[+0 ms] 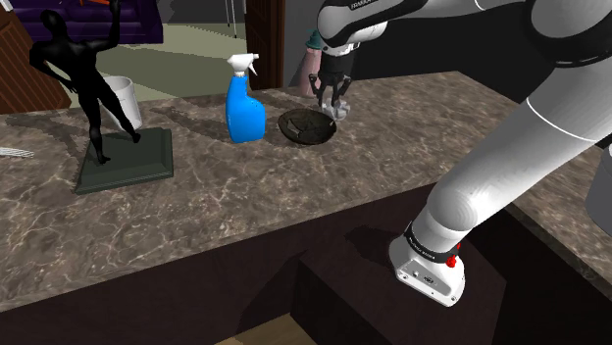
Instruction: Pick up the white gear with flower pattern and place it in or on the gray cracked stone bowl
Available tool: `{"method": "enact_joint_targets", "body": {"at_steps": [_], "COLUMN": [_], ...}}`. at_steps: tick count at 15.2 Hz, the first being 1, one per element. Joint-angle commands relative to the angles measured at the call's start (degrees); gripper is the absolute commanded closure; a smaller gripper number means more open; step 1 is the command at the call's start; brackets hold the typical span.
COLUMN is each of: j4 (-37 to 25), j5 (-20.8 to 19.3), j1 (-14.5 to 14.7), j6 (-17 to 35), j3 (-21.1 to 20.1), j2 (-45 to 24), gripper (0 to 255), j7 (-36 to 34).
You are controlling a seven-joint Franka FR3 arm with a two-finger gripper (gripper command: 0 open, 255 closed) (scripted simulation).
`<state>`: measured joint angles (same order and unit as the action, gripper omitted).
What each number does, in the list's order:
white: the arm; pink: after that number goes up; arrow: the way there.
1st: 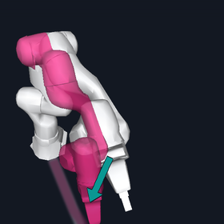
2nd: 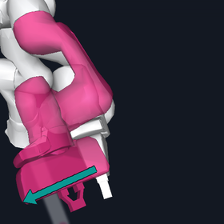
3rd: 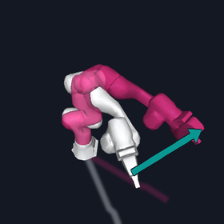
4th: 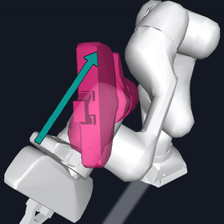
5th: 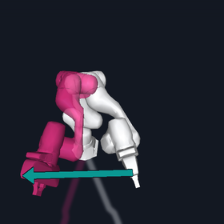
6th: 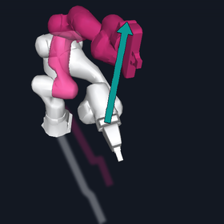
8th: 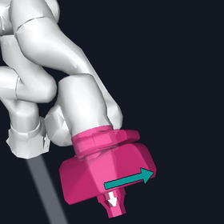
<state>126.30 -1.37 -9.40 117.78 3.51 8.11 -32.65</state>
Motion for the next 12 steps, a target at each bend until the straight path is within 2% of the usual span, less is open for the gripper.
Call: {"method": "enact_joint_targets", "body": {"at_steps": [1, 12], "j4": [-0.8, -7.4], "j5": [0.0, 0.0], "j1": [0.0, 0.0], "j6": [-1.2, -9.7], "j3": [0.0, -0.1], "j2": [0.4, 2.3], "gripper": [255, 255], "j7": [0.0, 0.1]}}
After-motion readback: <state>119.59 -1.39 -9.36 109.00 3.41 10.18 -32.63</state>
